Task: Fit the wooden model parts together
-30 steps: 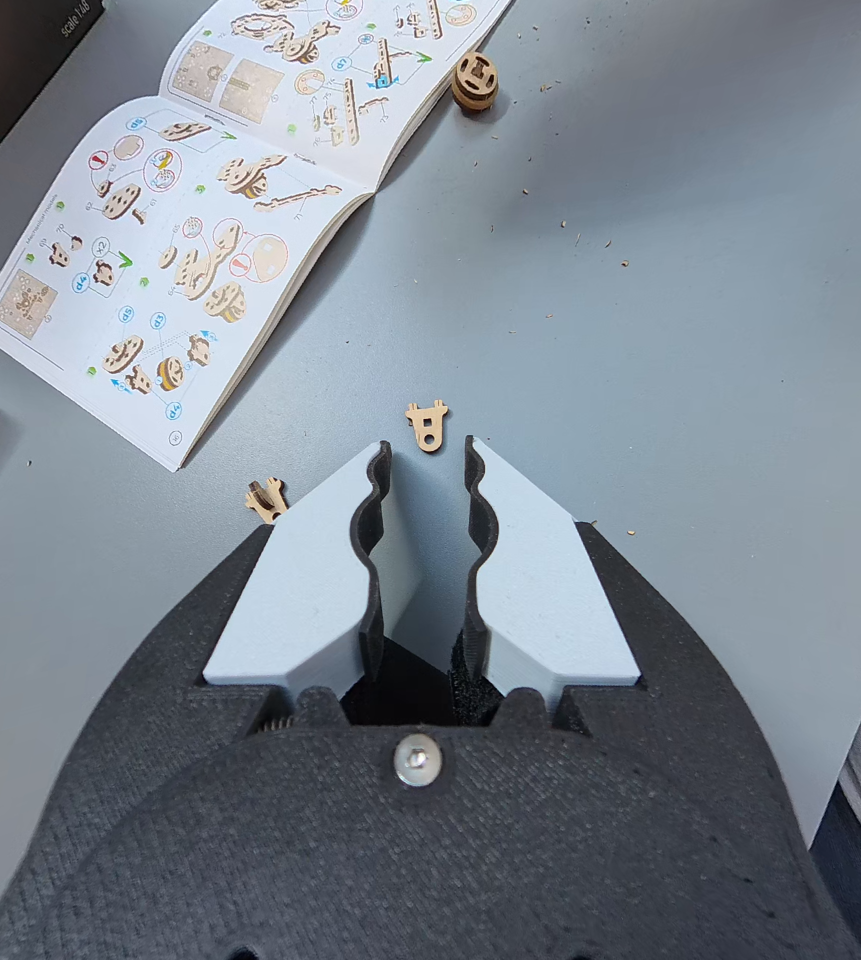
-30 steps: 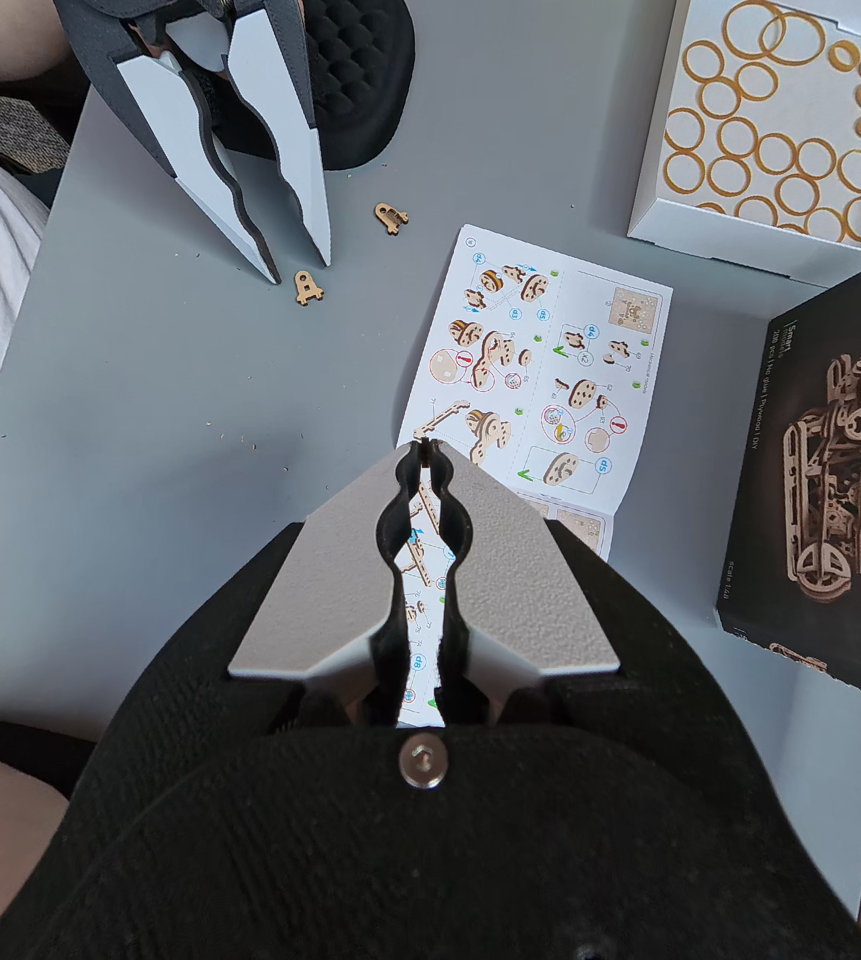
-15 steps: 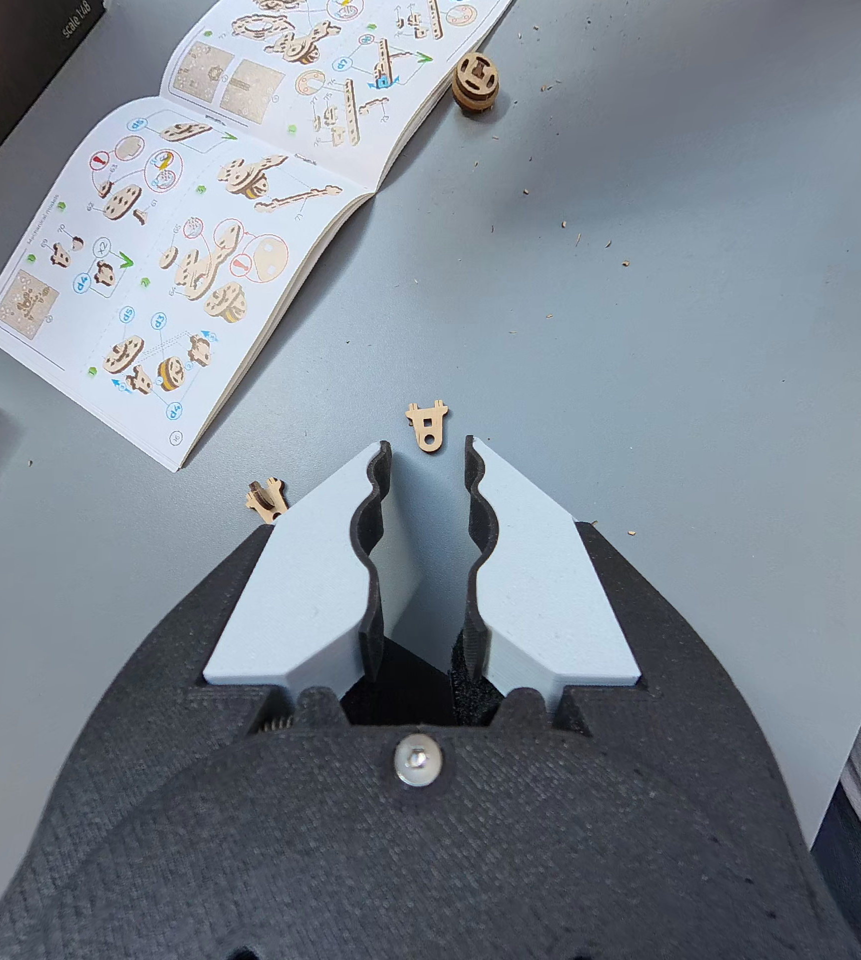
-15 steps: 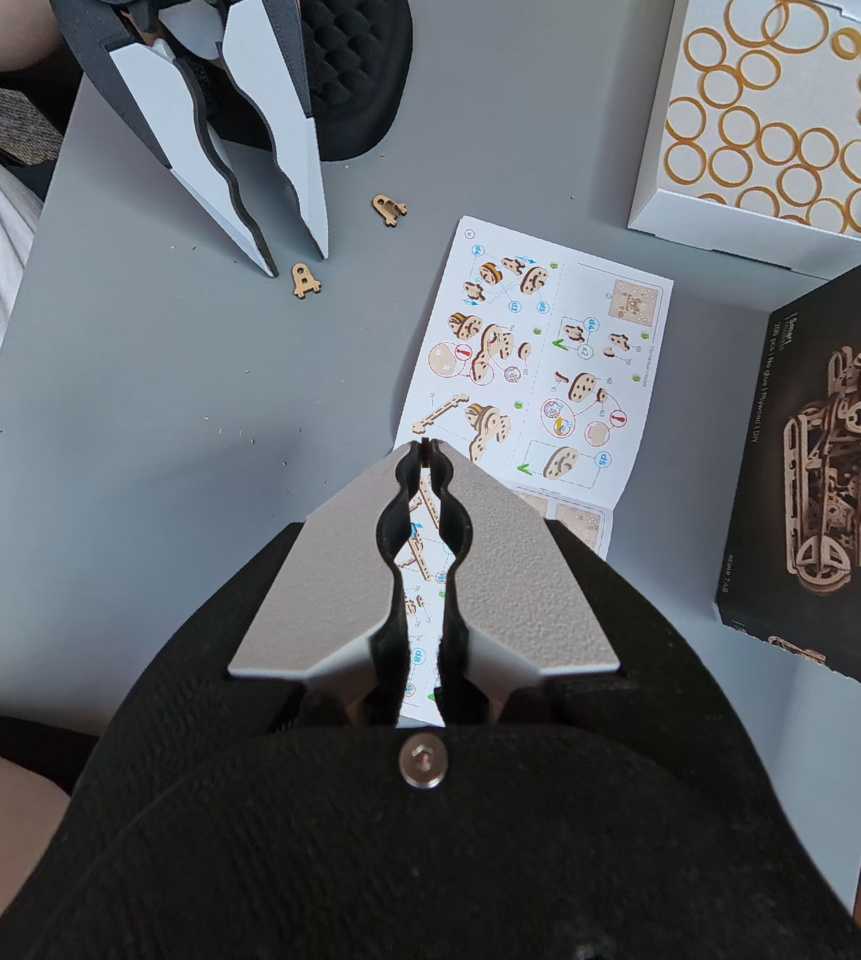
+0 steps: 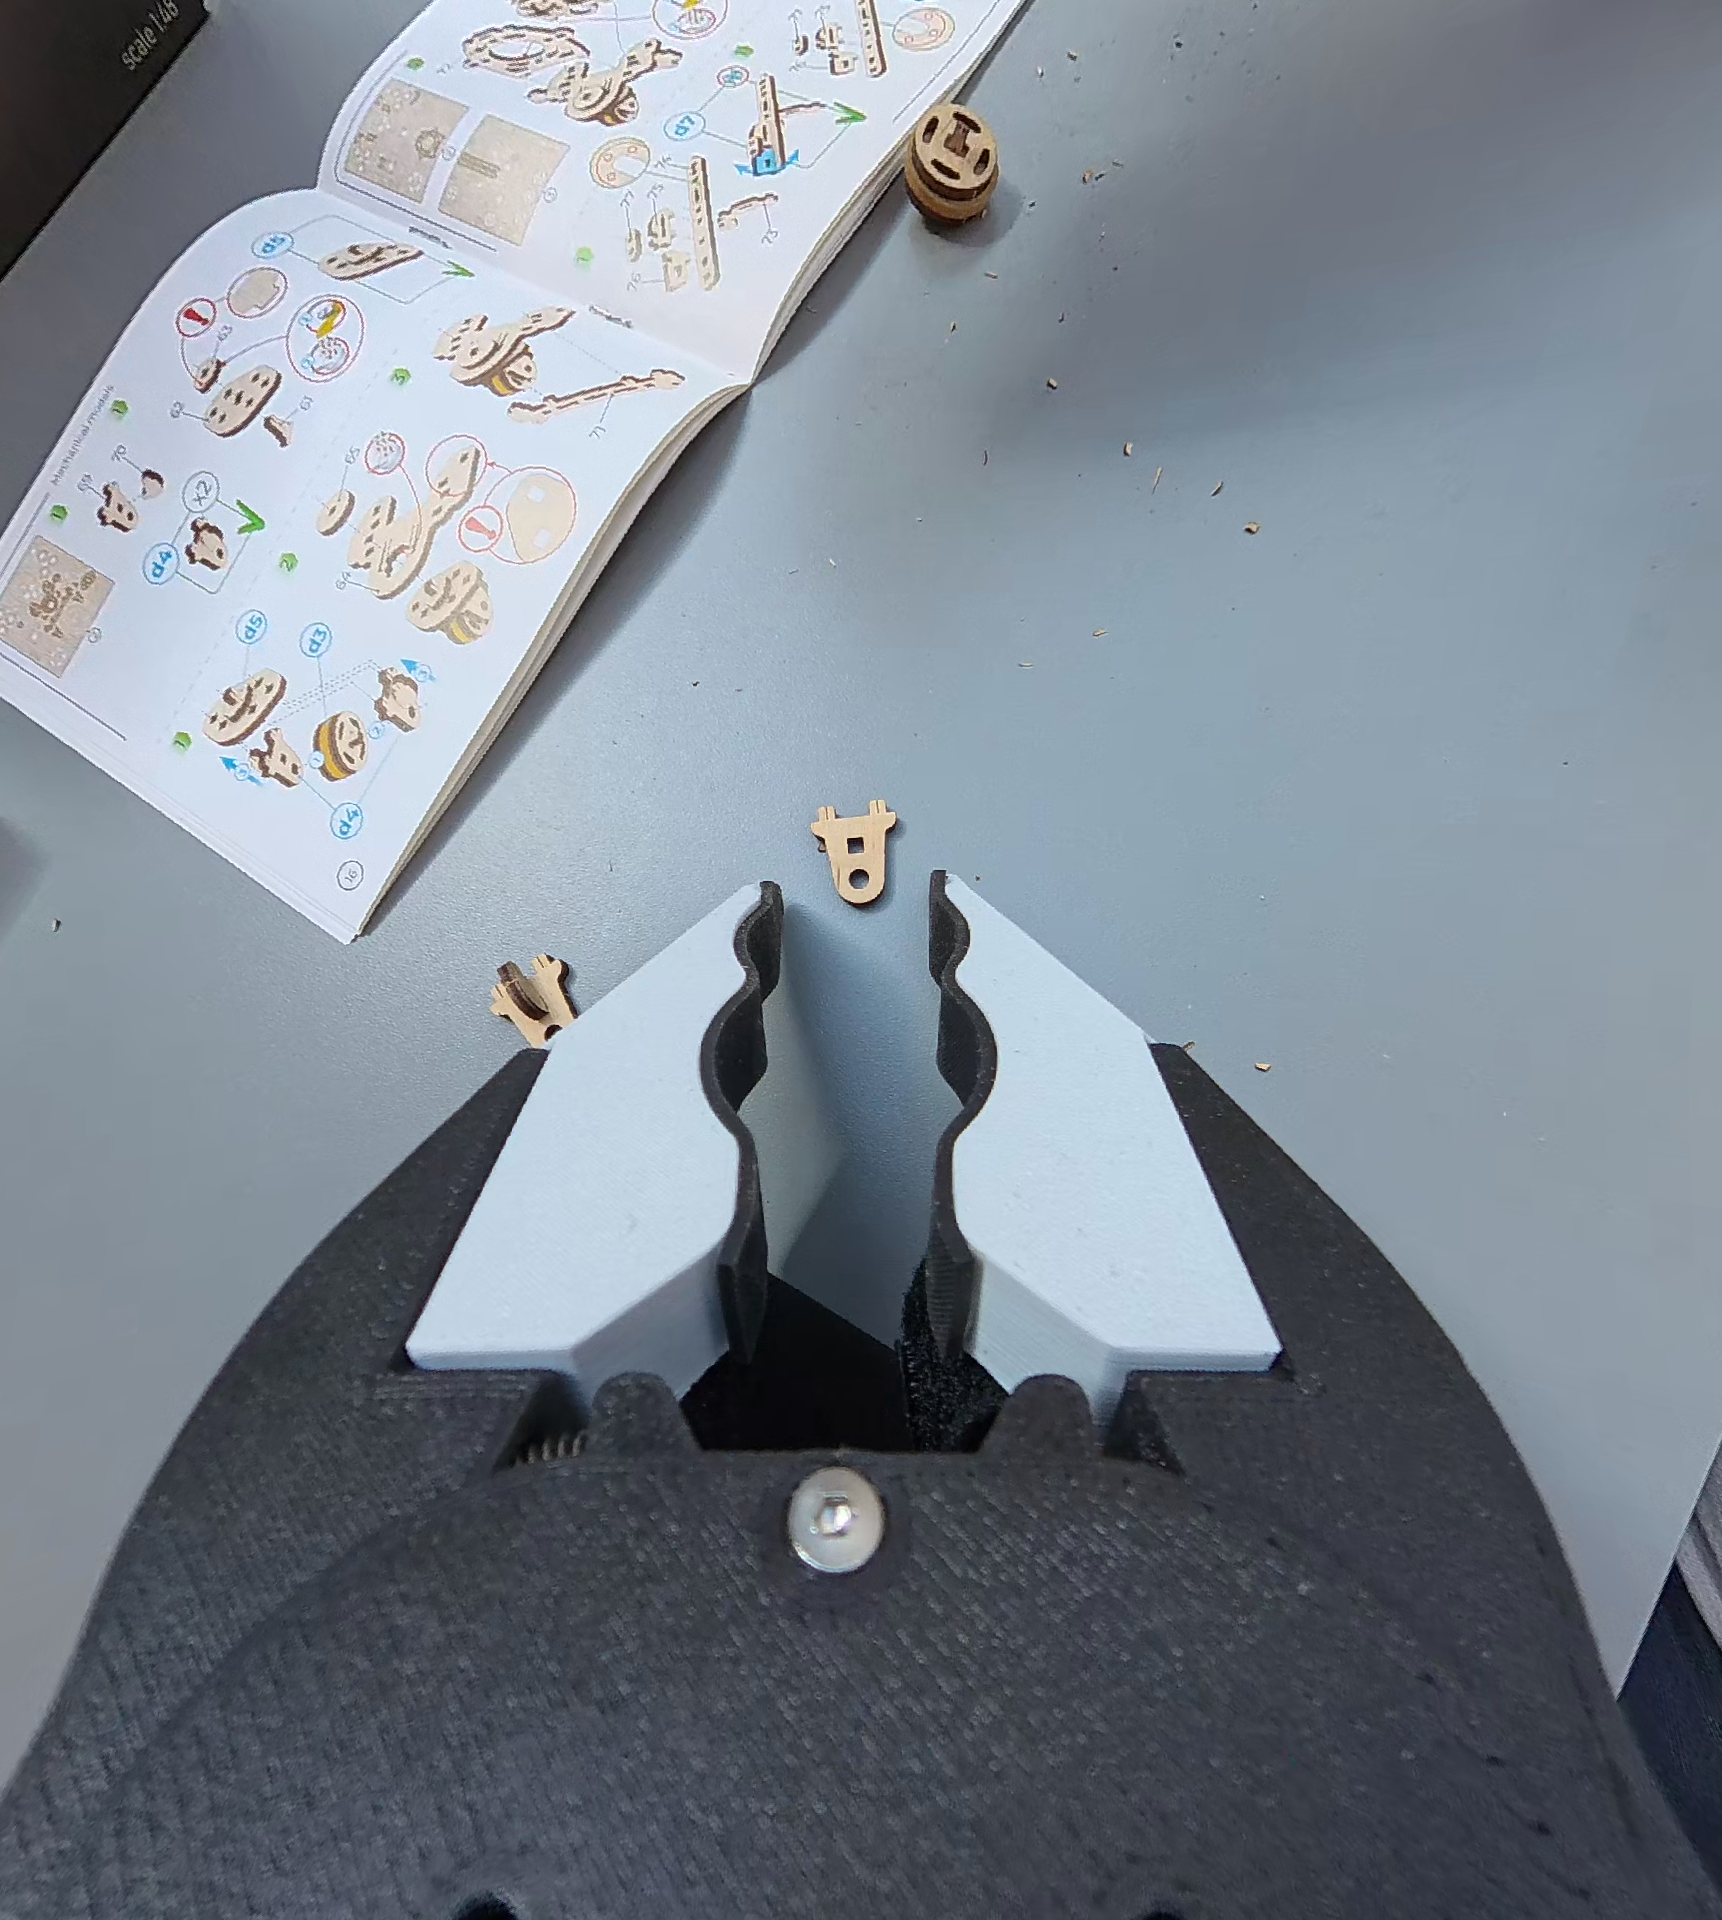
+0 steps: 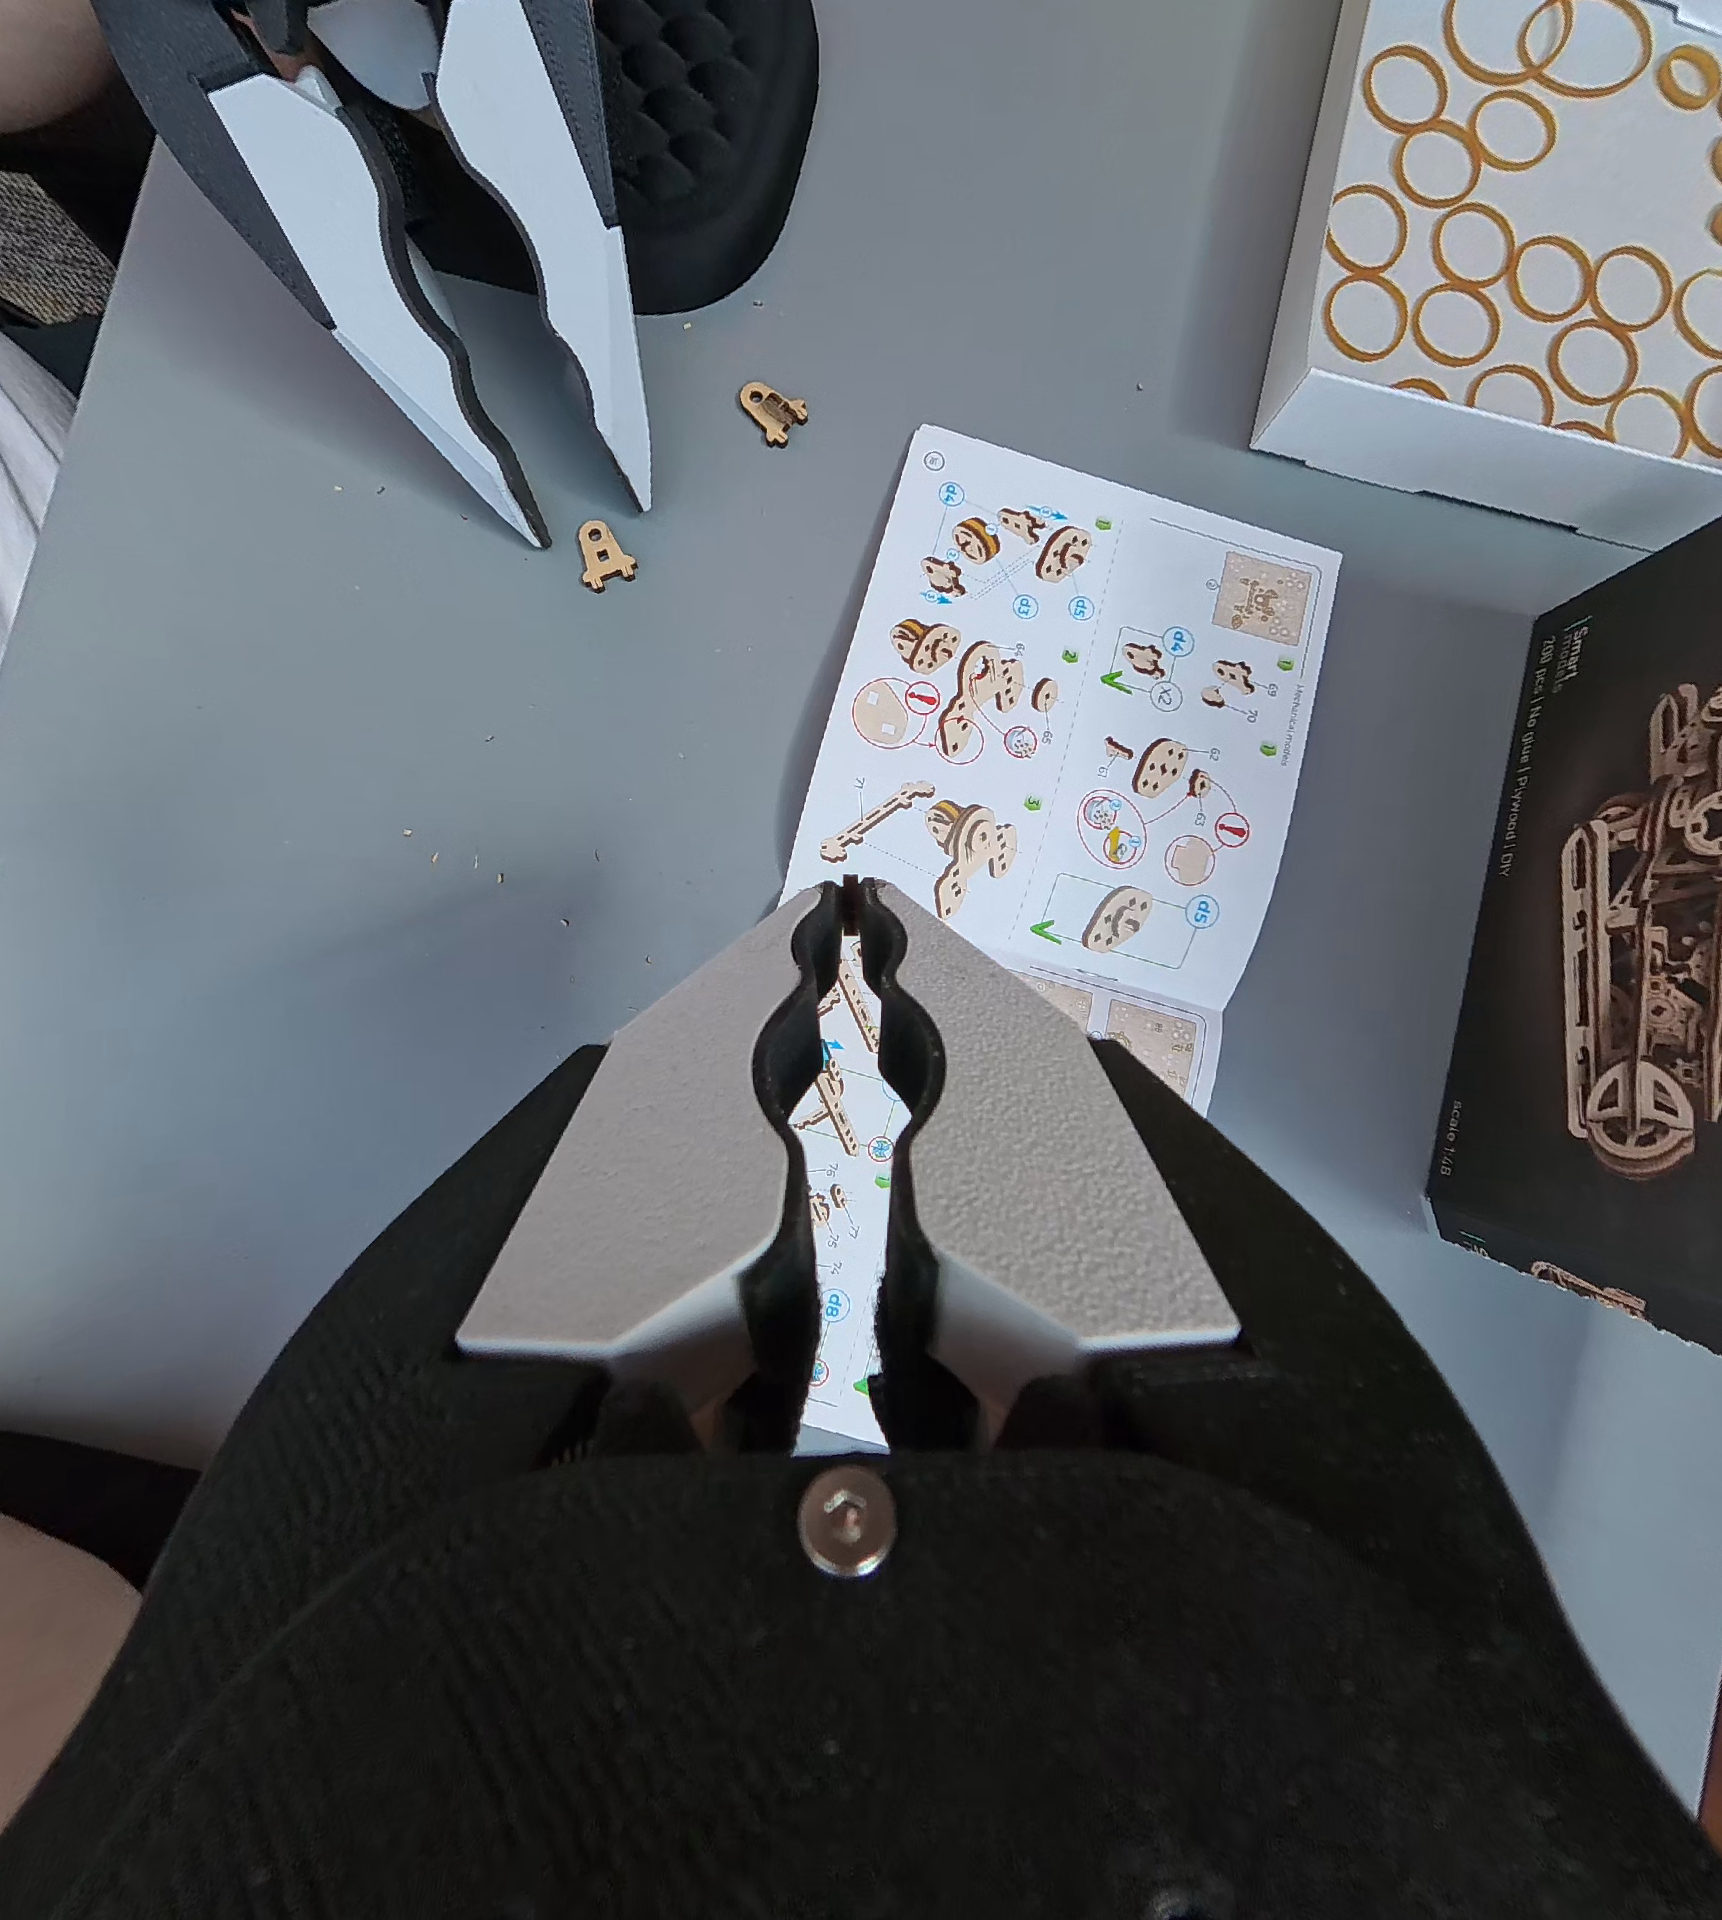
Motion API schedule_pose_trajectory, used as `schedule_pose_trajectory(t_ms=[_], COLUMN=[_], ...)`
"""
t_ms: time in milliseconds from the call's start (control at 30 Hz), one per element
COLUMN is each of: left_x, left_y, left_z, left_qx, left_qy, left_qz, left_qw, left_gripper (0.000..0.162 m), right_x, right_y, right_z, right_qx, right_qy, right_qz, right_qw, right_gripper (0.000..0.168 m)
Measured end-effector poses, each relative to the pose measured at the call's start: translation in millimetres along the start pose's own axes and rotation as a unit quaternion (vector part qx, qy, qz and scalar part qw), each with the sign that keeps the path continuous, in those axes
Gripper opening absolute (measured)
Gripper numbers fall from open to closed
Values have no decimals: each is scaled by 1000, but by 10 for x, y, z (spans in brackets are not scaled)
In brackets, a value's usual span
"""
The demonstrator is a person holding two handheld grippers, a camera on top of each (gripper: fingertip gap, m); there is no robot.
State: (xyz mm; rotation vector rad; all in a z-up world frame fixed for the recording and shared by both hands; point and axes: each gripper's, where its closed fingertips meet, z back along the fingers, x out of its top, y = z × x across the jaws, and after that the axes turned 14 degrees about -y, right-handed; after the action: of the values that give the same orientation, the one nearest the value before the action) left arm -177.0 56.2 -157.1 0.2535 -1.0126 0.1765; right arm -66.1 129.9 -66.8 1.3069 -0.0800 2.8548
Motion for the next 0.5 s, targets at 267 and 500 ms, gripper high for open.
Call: schedule_pose_trajectory(t_ms=[267,500], left_x=[0,-2], left_y=[-1,-1], left_z=[0,0], left_qx=[0,-4], left_qy=[0,1], left_qz=[0,8], left_qw=[1000,1000], left_gripper=[27,27], right_x=[-15,98], right_y=[-3,138], right_z=[-14,-278], right_qx=[1,24], right_qy=[3,16], right_qz=[0,14], right_qw=[1000,999], right_gripper=[3,3])
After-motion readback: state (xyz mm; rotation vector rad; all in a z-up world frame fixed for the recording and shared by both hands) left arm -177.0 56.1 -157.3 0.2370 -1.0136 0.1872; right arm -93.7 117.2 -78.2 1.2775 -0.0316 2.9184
